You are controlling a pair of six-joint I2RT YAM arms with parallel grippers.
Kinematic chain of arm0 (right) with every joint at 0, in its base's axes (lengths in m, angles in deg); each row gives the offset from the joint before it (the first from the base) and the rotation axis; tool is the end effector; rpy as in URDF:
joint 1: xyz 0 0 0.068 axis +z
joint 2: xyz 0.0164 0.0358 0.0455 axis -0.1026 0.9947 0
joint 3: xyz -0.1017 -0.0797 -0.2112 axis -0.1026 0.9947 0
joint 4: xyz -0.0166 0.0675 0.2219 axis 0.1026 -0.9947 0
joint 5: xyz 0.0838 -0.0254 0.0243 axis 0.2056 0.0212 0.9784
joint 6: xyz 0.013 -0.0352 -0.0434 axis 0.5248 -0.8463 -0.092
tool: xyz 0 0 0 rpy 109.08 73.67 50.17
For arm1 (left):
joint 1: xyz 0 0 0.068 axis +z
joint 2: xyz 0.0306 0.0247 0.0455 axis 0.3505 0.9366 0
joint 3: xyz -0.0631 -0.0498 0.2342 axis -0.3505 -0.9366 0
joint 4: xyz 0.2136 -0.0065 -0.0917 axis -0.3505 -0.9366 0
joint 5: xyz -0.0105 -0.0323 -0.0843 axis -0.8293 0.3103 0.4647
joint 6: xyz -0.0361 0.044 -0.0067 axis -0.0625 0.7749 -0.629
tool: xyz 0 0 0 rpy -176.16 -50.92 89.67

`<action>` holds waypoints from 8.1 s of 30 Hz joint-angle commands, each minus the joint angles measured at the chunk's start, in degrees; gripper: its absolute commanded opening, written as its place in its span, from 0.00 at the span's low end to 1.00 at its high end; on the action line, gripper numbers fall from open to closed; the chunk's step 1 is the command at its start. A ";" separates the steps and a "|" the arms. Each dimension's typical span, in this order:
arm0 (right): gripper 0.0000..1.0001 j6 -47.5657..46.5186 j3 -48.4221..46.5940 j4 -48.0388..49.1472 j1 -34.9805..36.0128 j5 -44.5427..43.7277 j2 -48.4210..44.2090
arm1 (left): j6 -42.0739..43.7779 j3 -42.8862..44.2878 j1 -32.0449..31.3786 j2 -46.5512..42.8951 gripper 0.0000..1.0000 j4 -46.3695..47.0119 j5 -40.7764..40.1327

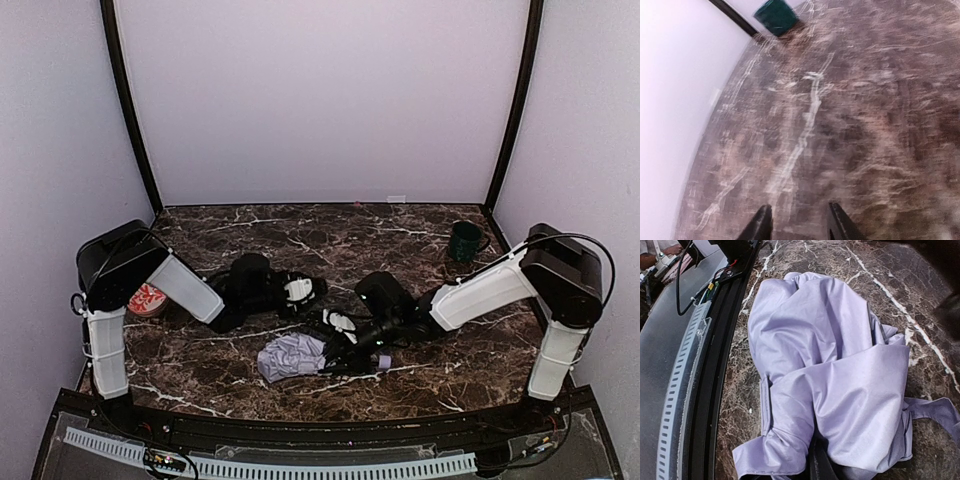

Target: Put away the umbrella

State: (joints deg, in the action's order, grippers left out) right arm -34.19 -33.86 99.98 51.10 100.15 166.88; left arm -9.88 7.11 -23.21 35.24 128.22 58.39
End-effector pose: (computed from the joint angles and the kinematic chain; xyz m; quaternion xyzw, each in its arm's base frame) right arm 0.1554 0.2838 0.1243 -0.5725 0.6753 0.4145 0.2107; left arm 0.2567 -0.2588 0.1183 0.6173 0.5156 -0.0816 0.5886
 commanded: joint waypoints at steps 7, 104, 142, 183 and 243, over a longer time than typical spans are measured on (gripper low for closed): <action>0.00 7.11 0.68 -18.16 1.11 -3.95 7.43 | -12.31 8.16 7.10 -9.32 0.79 -2.47 -16.14; 0.00 -11.50 -35.19 -61.32 -9.01 5.95 15.49 | 10.79 -13.05 -23.50 -23.51 0.00 -56.96 -11.96; 0.00 32.54 -16.87 -23.44 -20.21 11.27 -10.89 | -20.16 7.89 -25.98 -6.69 0.00 -72.65 -2.52; 0.60 37.13 -26.05 -39.58 -4.27 -43.00 6.92 | -12.12 3.96 -26.24 -8.80 0.00 -70.96 -2.52; 0.00 39.04 8.04 22.42 -12.14 -8.51 -17.95 | -36.51 15.21 -10.69 3.64 0.00 -68.67 39.24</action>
State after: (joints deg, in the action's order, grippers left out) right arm 3.32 -26.08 108.46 37.81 92.21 153.44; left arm -43.65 24.31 -34.33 32.21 70.47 89.18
